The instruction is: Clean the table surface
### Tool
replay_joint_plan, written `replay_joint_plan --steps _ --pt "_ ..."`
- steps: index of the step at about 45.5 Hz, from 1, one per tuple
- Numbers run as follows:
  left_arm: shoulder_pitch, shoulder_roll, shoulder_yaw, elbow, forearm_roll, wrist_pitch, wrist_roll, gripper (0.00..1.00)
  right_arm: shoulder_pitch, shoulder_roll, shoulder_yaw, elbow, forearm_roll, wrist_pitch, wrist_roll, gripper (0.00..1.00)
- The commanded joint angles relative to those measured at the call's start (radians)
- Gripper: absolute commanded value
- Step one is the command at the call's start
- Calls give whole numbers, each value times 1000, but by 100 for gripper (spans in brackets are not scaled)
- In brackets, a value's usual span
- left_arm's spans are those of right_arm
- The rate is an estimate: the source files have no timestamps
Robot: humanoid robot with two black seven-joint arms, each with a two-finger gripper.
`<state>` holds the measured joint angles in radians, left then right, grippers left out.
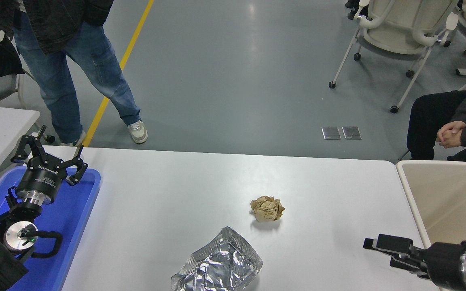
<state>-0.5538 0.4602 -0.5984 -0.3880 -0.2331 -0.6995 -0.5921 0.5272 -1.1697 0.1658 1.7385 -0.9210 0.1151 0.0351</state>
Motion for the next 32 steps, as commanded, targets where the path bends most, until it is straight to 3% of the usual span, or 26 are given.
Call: replay_joint_plan --steps 1,18,32 --pt "0 0 0 0 0 0 0 100 -12 54 -14 7 7 5 -57 98" --pt "0 0 0 0 0 0 0 100 -15 174 -9 7 223 1 -55 98" --pt "0 0 0 0 0 0 0 100 -45 349 -17 7 222 -48 -67 98"
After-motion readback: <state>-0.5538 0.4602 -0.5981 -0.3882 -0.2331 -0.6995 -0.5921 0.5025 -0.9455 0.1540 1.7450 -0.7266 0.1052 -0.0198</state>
